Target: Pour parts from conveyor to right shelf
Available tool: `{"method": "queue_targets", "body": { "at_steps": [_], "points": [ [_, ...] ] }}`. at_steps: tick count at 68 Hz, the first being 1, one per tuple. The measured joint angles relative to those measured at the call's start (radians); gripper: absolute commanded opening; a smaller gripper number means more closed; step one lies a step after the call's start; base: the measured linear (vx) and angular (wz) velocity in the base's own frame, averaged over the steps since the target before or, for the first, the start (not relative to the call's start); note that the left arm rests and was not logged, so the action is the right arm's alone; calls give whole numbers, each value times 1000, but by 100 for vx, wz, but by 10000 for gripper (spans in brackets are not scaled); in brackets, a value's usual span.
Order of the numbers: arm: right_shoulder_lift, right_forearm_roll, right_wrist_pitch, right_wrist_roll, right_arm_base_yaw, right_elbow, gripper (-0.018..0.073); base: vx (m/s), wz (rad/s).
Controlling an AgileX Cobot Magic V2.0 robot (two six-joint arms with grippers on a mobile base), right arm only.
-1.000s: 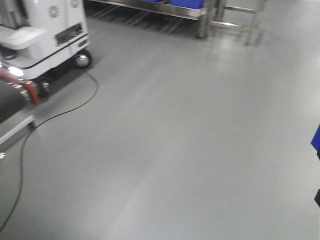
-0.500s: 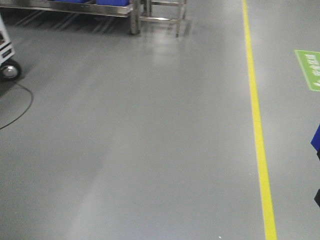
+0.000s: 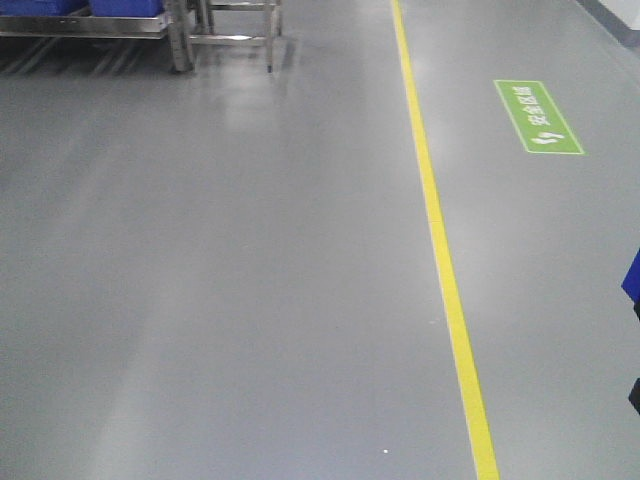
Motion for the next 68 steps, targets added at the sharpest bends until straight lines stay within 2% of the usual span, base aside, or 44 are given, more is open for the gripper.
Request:
{"method": "queue_targets", "body": {
  "at_steps": [36, 68],
  "points": [
    [0, 0, 0, 0, 0, 0, -6, 7, -24],
    [0, 0, 0, 0, 0, 0, -6, 20, -11]
  ]
}}
